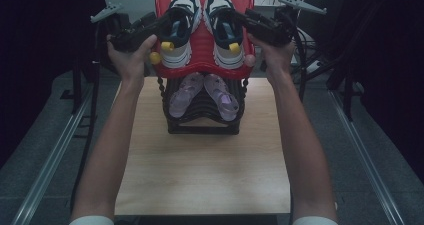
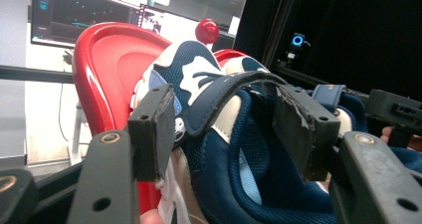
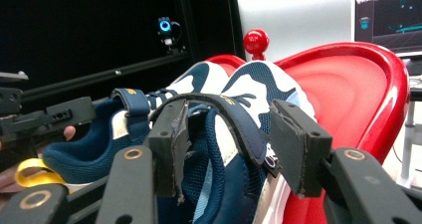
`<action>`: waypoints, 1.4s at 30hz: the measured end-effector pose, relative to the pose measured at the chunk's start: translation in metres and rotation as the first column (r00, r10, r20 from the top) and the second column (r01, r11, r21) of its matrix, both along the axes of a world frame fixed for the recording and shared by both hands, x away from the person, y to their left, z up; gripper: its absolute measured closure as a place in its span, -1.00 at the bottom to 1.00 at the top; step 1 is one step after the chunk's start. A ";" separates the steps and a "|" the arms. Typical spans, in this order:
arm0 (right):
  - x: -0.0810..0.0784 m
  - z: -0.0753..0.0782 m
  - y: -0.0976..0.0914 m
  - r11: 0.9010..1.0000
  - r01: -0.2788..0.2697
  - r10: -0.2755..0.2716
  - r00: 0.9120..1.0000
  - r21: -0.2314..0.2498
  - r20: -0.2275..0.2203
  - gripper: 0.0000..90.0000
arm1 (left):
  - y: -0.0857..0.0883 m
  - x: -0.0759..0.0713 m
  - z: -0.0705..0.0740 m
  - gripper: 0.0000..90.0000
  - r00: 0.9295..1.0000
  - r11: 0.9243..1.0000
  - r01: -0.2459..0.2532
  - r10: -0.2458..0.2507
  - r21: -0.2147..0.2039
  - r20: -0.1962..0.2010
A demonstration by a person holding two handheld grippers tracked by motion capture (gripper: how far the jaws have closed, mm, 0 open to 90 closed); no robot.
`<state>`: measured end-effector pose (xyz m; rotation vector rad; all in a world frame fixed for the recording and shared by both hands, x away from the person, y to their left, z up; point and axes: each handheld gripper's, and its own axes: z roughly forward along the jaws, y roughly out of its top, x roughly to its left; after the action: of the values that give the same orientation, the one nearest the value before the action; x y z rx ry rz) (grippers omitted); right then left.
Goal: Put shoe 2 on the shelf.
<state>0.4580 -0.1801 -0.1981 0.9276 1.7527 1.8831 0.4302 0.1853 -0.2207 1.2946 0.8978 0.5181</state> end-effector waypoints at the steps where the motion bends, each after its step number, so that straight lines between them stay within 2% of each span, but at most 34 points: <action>1: -0.002 0.000 -0.001 1.000 -0.002 0.002 1.000 0.006 0.003 0.12 | 0.001 -0.001 0.000 -0.06 1.000 1.000 0.001 -0.001 -0.001 0.000; 6: -0.008 -0.002 -0.007 0.999 -0.009 0.009 1.000 0.032 0.010 0.13 | 0.006 -0.005 -0.002 -0.07 1.000 1.000 0.011 -0.011 -0.014 -0.007; 16: -0.019 -0.006 -0.025 0.997 -0.020 0.018 0.999 0.071 0.030 0.13 | 0.016 -0.017 -0.001 -0.07 1.000 1.000 0.020 -0.020 -0.014 0.007; 22: -0.032 -0.009 -0.038 0.996 -0.038 0.034 0.998 0.079 0.047 0.12 | 0.022 -0.027 -0.004 -0.13 0.999 0.999 0.036 -0.036 0.003 0.000; 29: -0.044 -0.025 -0.049 0.995 -0.059 0.055 0.998 0.083 0.044 0.12 | 0.034 -0.043 -0.013 -0.17 0.999 0.999 0.048 -0.048 0.015 -0.004; 34: -0.050 -0.037 -0.056 0.995 -0.061 0.057 0.997 0.079 0.044 0.12 | 0.042 -0.054 -0.024 -0.18 0.998 0.998 0.065 -0.065 -0.003 -0.005; 42: -0.056 -0.060 -0.072 0.993 -0.047 0.044 0.999 0.110 0.029 0.13 | 0.049 -0.065 -0.037 -0.18 0.997 0.997 0.073 -0.073 -0.018 -0.007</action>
<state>0.4017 -0.2518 -0.2582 0.9043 1.6823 2.0301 0.3657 0.2341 -0.2582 1.3089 0.8566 0.4473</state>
